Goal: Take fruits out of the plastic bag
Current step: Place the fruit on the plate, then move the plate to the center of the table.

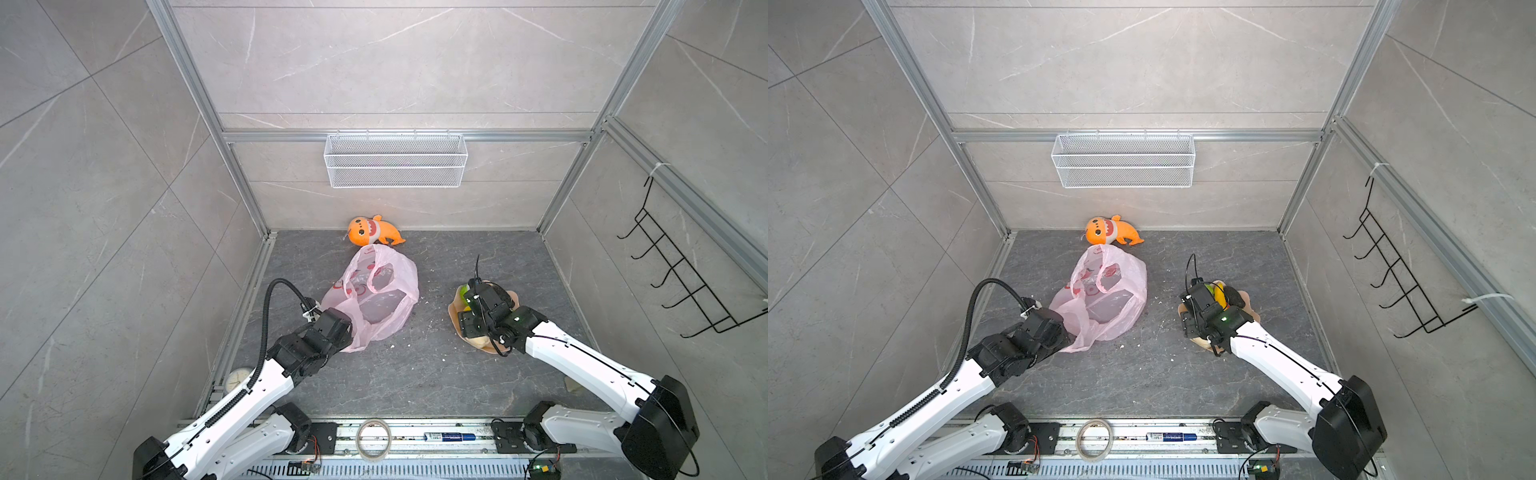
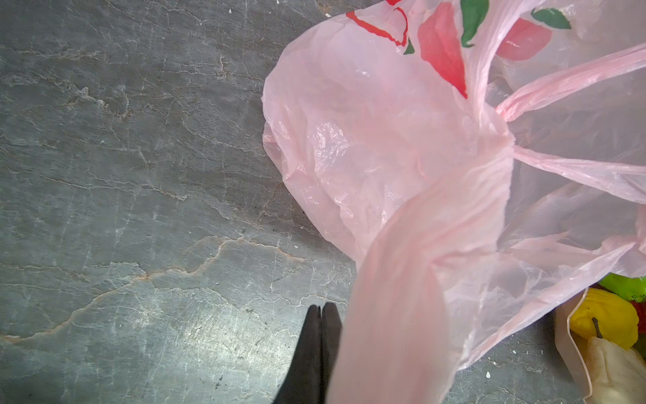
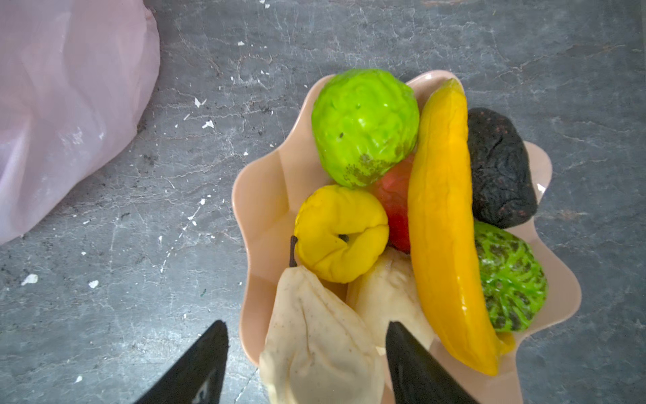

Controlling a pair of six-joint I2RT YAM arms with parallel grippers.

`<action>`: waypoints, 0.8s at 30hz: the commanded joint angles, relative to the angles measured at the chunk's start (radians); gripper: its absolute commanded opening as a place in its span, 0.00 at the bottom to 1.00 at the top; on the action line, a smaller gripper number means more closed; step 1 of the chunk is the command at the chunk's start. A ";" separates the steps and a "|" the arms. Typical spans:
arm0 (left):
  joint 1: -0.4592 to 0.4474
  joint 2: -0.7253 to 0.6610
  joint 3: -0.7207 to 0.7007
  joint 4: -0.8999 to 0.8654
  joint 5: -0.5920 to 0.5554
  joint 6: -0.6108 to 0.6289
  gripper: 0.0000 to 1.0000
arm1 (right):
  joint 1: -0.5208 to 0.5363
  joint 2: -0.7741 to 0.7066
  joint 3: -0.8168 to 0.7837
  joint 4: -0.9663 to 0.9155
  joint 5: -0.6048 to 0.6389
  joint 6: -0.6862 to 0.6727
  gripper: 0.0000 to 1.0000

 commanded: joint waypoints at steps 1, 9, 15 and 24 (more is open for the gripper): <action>0.003 0.023 0.067 0.019 -0.023 0.062 0.00 | 0.005 0.000 0.045 -0.023 -0.011 -0.006 0.75; 0.003 0.074 0.154 0.055 -0.057 0.137 0.20 | 0.006 -0.026 0.121 -0.036 -0.041 -0.010 0.75; 0.003 0.107 0.206 0.071 -0.072 0.179 0.43 | 0.006 -0.050 0.153 -0.050 -0.050 -0.013 0.76; 0.005 0.120 0.287 0.075 -0.099 0.238 0.77 | 0.006 -0.081 0.174 -0.058 -0.057 -0.013 0.76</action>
